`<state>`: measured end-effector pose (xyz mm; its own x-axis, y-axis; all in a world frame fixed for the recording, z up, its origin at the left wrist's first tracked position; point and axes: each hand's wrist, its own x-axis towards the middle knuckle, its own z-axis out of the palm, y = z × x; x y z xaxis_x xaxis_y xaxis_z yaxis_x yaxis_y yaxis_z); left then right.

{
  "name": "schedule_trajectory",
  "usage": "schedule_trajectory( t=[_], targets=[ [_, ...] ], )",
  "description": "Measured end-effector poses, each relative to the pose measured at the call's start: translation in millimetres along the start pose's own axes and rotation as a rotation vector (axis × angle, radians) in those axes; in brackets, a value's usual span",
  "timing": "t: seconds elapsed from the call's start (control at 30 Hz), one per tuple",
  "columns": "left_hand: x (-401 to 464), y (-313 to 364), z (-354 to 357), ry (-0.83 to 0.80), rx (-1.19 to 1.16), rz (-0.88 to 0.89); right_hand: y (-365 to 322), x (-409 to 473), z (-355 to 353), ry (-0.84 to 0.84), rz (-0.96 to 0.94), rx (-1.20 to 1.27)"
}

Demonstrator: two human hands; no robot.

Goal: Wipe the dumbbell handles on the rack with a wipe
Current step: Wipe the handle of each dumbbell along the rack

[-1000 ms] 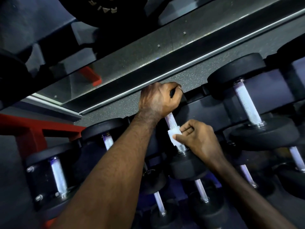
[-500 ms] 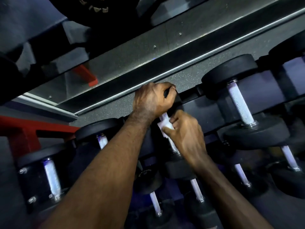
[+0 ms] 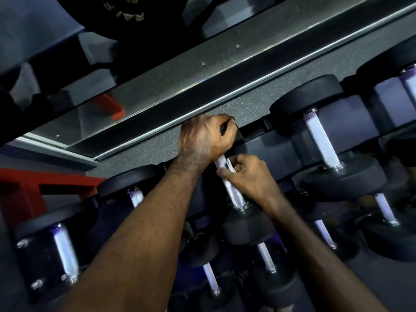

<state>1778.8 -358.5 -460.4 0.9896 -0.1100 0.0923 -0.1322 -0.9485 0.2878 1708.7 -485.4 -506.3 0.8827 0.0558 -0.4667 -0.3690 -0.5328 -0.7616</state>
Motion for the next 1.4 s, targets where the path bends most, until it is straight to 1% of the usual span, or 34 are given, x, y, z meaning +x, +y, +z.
schedule_trajectory(
  t=[0.1, 0.17, 0.27, 0.3, 0.37, 0.43, 0.53, 0.6, 0.67, 0.77, 0.83, 0.87, 0.93, 1.0, 1.07, 1.13, 1.2, 1.23, 1.3, 1.37, 1.4],
  targets=[
    [-0.4, -1.0, 0.3, -0.016, -0.019, -0.002, 20.3, -20.3, -3.3, -0.117, 0.014, -0.145],
    [0.4, -3.2, 2.1, -0.009, -0.008, 0.000, 24.4, -17.7, -3.9, -0.104, 0.008, -0.138],
    [2.2, -2.6, 4.4, -0.026, -0.008, -0.004, 7.9, -2.5, -0.8, 0.044, -0.014, 0.072],
    [3.0, -1.3, 3.5, -0.042, -0.012, -0.023, 3.1, -3.7, 1.1, 0.085, -0.037, 0.102],
    [6.3, 1.0, 0.2, -0.106, -0.032, -0.076, 4.5, -19.8, 0.1, 0.131, -0.085, 0.084],
    [13.7, 5.2, -5.6, -0.171, -0.013, -0.109, 16.4, -40.2, -9.0, 0.130, -0.104, 0.110],
    [31.6, 22.3, -8.7, -0.222, 0.045, -0.023, 39.7, -51.1, -46.0, 0.210, -0.103, 0.140],
    [45.9, 41.2, -4.3, -0.258, -0.085, -0.006, 51.6, -44.1, -85.0, 0.317, -0.107, 0.138],
    [60.1, 59.9, 5.3, -0.280, -0.238, -0.003, 60.9, -29.3, -126.6, 0.427, -0.114, 0.083],
    [77.9, 92.8, 23.5, -0.267, -0.328, 0.031, 74.8, -2.2, -181.6, 0.575, -0.138, 0.028],
    [88.8, 110.5, 32.6, -0.282, -0.392, 0.034, 85.6, 16.4, -200.1, 0.627, -0.127, -0.009],
    [94.0, 120.7, 37.4, -0.297, -0.445, 0.012, 90.7, 27.4, -205.3, 0.583, -0.136, -0.053],
    [104.0, 141.5, 45.3, -0.331, -0.502, -0.022, 95.0, 47.4, -206.2, 0.367, -0.141, -0.071],
    [114.7, 157.6, 54.1, -0.341, -0.424, -0.014, 93.3, 59.9, -198.8, 0.178, -0.097, -0.002],
    [125.0, 172.0, 60.0, -0.369, -0.299, -0.048, 95.8, 69.8, -197.2, 0.061, -0.042, 0.134],
    [134.2, 180.4, 66.2, -0.392, -0.240, -0.099, 107.4, 70.9, -200.1, -0.089, 0.026, 0.239],
    [136.5, 186.5, 70.8, -0.378, -0.182, -0.107, 124.1, 67.7, -207.9, -0.254, 0.085, 0.296],
    [135.2, 187.8, 71.3, -0.357, -0.157, -0.102, 126.8, 67.8, -211.2, -0.309, 0.109, 0.327],
    [130.7, 189.2, 70.5, -0.298, -0.120, -0.094, 125.9, 75.6, -214.6, -0.328, 0.115, 0.405],
    [127.8, 188.9, 68.7, -0.235, -0.103, -0.081, 112.0, 84.7, -213.9, -0.276, 0.101, 0.485],
    [126.6, 189.8, 68.1, -0.216, -0.091, -0.075, 109.6, 86.6, -212.8, -0.256, 0.085, 0.486]
  ],
)
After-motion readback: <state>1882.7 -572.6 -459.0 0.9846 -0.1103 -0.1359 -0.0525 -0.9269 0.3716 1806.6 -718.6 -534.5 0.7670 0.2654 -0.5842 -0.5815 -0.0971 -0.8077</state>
